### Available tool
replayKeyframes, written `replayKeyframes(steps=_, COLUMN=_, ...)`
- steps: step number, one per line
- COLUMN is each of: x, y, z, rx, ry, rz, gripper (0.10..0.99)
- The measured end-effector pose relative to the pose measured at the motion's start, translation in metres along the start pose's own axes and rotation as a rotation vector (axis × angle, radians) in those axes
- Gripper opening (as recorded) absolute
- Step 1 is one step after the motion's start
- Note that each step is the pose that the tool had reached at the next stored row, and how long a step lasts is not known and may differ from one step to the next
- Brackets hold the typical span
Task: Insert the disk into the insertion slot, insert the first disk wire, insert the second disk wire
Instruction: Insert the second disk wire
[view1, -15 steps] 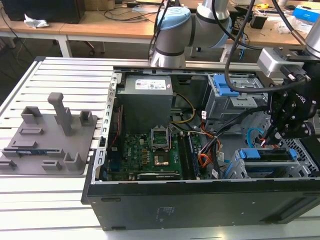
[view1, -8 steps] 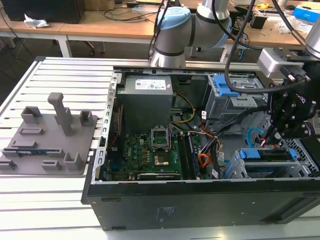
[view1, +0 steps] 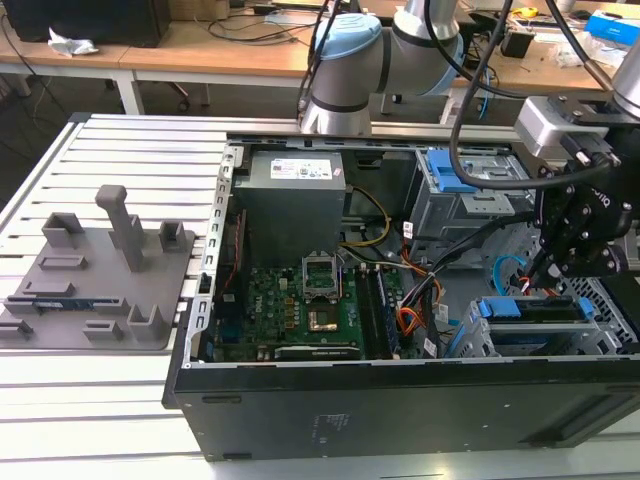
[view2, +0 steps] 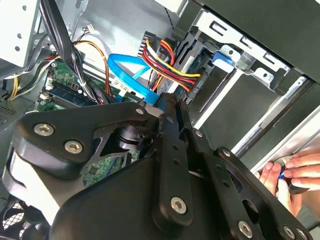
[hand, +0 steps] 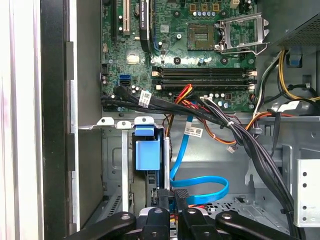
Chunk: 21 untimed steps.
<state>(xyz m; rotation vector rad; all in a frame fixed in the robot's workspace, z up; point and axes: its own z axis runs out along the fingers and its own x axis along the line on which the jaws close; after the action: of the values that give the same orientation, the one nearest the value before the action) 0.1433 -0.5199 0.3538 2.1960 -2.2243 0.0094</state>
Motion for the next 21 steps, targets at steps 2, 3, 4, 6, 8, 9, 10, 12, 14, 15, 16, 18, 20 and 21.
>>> replayKeyframes(steps=2, x=0.0009, y=0.0, z=0.0002, rx=0.0, ry=-0.0003, rz=0.0, gripper=0.165)
replayKeyframes(steps=3, x=0.0014, y=0.0, z=0.0004, rx=0.0, ry=-0.0004, rz=0.0, gripper=0.165)
replayKeyframes(steps=4, x=0.0019, y=0.0, z=0.0006, rx=0.0, ry=-0.0007, rz=0.0, gripper=0.165)
replayKeyframes(steps=6, x=0.0029, y=0.0, z=0.001, rx=0.0, ry=-0.0026, rz=0.0, gripper=0.165)
replayKeyframes(steps=8, x=0.0041, y=0.0, z=0.0013, rx=0.0, ry=-0.0044, rz=0.0, gripper=0.165)
replayKeyframes(steps=9, x=0.0048, y=-0.0001, z=0.0015, rx=0.0, ry=-0.0058, rz=0.0, gripper=0.165)
replayKeyframes(steps=10, x=0.0051, y=-0.0001, z=0.0016, rx=0.0, ry=-0.0065, rz=0.0, gripper=0.165)
replayKeyframes(steps=12, x=0.0066, y=-0.0001, z=0.0022, rx=0.0, ry=-0.0097, rz=0.0, gripper=0.165)
replayKeyframes(steps=14, x=0.0077, y=-0.0001, z=0.0027, rx=0.0, ry=-0.0125, rz=0.0, gripper=0.165)
replayKeyframes(steps=15, x=0.0084, y=-0.0002, z=0.003, rx=0.0, ry=-0.0147, rz=0.0, gripper=0.165)
replayKeyframes(steps=16, x=0.0097, y=-0.0004, z=0.0033, rx=0.0, ry=-0.0178, rz=0.0, gripper=0.165)
replayKeyframes(steps=18, x=0.0111, y=-0.0007, z=0.0035, rx=0.0, ry=-0.0206, rz=0.0, gripper=0.165)
replayKeyframes(steps=20, x=0.0121, y=-0.0009, z=0.0037, rx=0.0, ry=-0.0219, rz=0.0, gripper=0.165)
replayKeyframes(steps=21, x=0.013, y=-0.0014, z=0.0039, rx=-0.001, ry=-0.0231, rz=0.0, gripper=0.165)
